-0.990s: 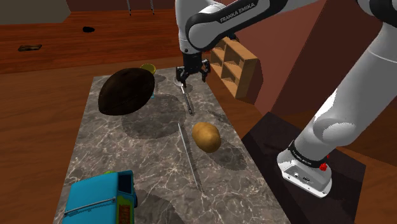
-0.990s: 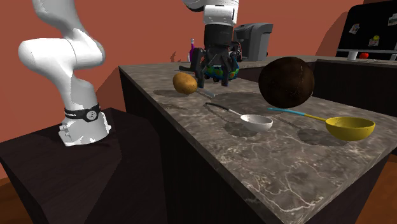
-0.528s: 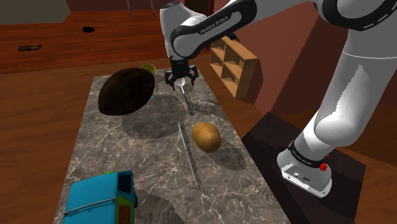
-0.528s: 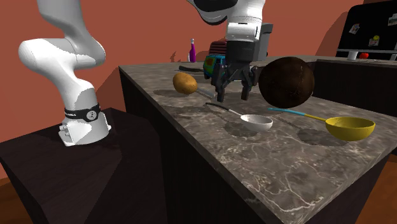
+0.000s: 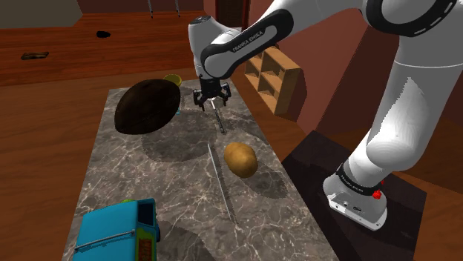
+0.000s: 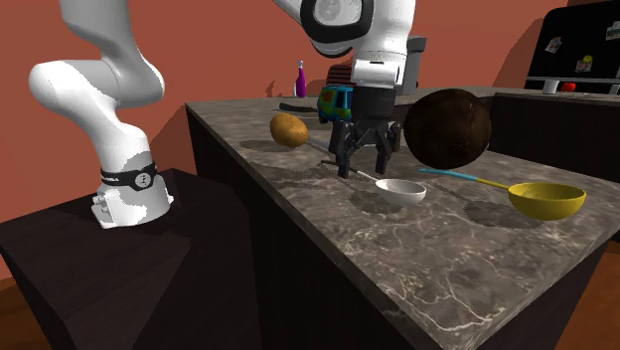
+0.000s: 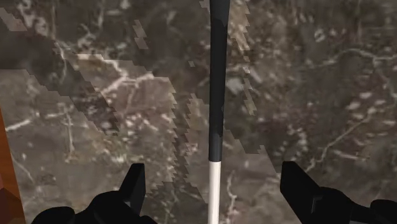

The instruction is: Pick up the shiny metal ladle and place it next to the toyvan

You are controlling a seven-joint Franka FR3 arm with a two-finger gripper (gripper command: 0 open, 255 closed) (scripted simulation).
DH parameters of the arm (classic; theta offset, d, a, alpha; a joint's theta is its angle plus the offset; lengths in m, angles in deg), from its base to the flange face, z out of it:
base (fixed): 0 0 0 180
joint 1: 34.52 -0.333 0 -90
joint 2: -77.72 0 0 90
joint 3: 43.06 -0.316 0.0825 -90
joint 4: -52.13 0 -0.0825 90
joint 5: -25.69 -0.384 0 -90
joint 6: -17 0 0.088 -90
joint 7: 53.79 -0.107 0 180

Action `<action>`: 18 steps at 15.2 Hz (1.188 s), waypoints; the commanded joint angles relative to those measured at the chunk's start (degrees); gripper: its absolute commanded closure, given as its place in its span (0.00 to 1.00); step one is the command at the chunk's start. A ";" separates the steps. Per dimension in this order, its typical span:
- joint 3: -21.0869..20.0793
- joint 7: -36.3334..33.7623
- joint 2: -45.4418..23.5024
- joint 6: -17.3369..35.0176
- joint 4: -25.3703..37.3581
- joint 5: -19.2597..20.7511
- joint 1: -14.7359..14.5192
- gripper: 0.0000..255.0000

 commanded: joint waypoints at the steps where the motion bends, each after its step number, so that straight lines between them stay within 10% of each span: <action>1: 0.01 -0.04 -0.07 0.13 -0.04 0.04 -0.01 0.00; 5: 0.01 -0.04 -0.06 0.12 -0.04 0.04 -0.01 0.00; 6: 0.01 -0.04 -0.06 0.12 -0.04 0.04 -0.01 1.00; 18: -0.19 0.49 1.10 -1.80 0.82 -0.58 0.12 1.00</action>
